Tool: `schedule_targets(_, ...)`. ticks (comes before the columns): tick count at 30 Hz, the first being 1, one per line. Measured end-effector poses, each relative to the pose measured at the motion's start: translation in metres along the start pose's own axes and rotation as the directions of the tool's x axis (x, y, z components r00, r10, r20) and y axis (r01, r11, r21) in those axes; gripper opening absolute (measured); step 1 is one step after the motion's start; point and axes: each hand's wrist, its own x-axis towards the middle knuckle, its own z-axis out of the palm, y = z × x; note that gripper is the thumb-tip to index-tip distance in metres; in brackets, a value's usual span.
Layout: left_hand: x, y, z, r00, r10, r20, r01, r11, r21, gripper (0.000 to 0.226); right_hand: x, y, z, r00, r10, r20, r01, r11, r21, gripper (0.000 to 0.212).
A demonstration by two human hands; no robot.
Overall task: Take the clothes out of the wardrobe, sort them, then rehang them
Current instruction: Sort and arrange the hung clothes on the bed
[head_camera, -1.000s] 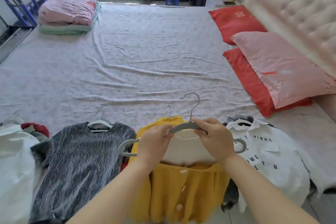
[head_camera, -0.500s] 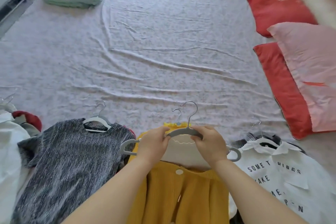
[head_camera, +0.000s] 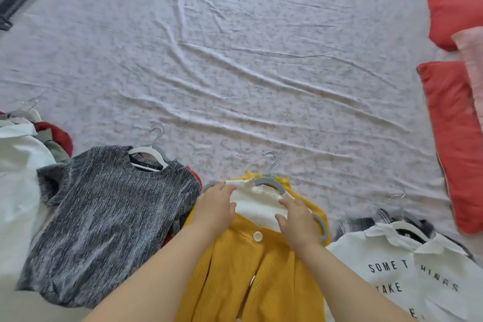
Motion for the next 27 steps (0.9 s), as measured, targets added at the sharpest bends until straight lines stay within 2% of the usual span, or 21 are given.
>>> schedule_targets(6,-0.024,-0.005,-0.024,0.998,-0.026,-0.06,0.027,1.0,0.015,0.041,-0.023,-0.017,-0.003,0.998,-0.062,0.022,0.063,0.998,-0.007,0.041)
schedule_targets(14,-0.101,-0.044,-0.072,0.978,-0.187,-0.09,0.194,0.978,0.078,0.039,-0.058,-0.074,-0.003,0.967,-0.228,0.111,0.238,0.967,-0.091,0.047)
schedule_targets(21,-0.192,-0.113,-0.096,0.904,-0.403,-0.142,0.405,0.914,-0.016,0.041,-0.096,-0.142,0.028,0.897,-0.366,0.248,0.411,0.898,-0.16,0.047)
schedule_targets(27,-0.253,-0.194,-0.114,0.836,-0.516,-0.188,0.506,0.856,-0.103,0.042,-0.13,-0.218,0.075,0.837,-0.448,0.314,0.532,0.801,-0.275,0.049)
